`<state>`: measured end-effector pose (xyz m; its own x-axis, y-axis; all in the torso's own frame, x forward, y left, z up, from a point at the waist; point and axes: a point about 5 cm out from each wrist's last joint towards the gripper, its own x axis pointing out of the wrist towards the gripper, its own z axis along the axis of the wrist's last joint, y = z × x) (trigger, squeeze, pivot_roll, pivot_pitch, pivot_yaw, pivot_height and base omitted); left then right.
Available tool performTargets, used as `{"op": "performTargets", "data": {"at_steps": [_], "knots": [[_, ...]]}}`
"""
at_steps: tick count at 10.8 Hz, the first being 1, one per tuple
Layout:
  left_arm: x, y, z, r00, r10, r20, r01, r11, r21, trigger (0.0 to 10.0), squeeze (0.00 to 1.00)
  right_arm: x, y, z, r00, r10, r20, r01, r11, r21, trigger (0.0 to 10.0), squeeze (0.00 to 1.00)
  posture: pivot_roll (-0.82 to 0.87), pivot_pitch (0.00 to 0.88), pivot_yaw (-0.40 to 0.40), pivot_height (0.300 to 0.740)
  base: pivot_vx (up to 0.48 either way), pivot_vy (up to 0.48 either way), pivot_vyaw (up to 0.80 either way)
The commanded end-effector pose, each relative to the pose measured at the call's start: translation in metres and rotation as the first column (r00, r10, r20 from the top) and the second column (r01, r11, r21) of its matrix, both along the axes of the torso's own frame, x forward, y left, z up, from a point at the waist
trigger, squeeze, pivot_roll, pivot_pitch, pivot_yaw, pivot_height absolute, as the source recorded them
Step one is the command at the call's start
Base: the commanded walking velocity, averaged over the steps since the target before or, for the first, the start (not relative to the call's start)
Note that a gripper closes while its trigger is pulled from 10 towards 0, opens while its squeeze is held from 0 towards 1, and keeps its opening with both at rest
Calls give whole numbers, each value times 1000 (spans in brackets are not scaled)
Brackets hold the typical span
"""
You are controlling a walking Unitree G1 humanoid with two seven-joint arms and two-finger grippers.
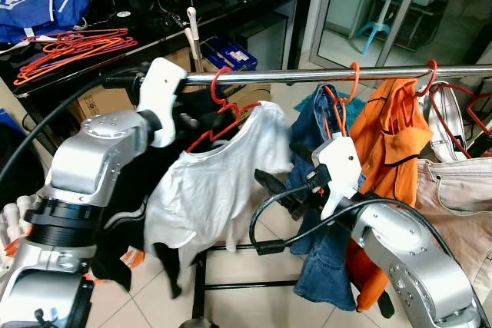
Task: Hang hanger
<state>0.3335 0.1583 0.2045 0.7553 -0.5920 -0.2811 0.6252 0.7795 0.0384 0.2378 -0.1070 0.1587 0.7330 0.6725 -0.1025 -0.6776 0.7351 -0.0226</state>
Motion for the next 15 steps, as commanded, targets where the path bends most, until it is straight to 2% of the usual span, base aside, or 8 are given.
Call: {"op": "performTargets", "data": {"at_steps": [1, 3, 4, 6, 8, 10, 12, 15], "knots": [[1, 0, -7, 1000, -11, -23, 10, 1000, -17, 10000, 0, 1, 0, 1, 1000, 4, 2, -4, 1000, -12, 10000, 0, -70, 0, 49, 740, 0, 0, 0], [15, 12, -19, 993, 108, -45, -106, 994, 28, 10000, 0, -1, -3, 1, 1000, -1, -1, 1, 1000, -19, 10000, 0, -84, 0, 58, 740, 0, 0, 0], [16, 13, -19, 991, 120, -55, -120, 993, 13, 10000, 0, -1, -4, 1, 1000, -2, -1, 2, 1000, -19, 10000, 0, -85, 0, 60, 740, 0, 0, 0], [17, 14, -17, 992, 114, -57, -115, 993, -16, 10000, 0, -2, -4, 2, 1000, 0, -5, 0, 1000, -19, 10000, 0, -87, 0, 60, 740, 0, 0, 0], [13, 2, -12, 998, 11, -65, -19, 993, -120, 10000, 0, -5, -3, 2, 1000, 18, -13, -19, 1000, -18, 10000, 0, -94, 0, 53, 740, 0, 0, 0], [10, -6, -13, 997, -34, -64, 27, 994, -105, 10000, 0, -4, -4, 2, 1000, 24, -13, -24, 999, -23, 10000, 0, -96, 0, 49, 740, 0, 0, 0], [13, -11, -19, 998, -28, -60, 25, 999, -38, 10000, 0, -4, -4, 2, 1000, 28, -14, -28, 999, -26, 10000, 0, -96, 0, 51, 740, 0, 0, 0], [18, -15, -21, 999, -8, -53, 8, 1000, 0, 10000, 0, -4, -3, 1, 999, 35, -22, -35, 999, -22, 10000, 0, -95, 0, 52, 740, 0, 0, 0]]}}
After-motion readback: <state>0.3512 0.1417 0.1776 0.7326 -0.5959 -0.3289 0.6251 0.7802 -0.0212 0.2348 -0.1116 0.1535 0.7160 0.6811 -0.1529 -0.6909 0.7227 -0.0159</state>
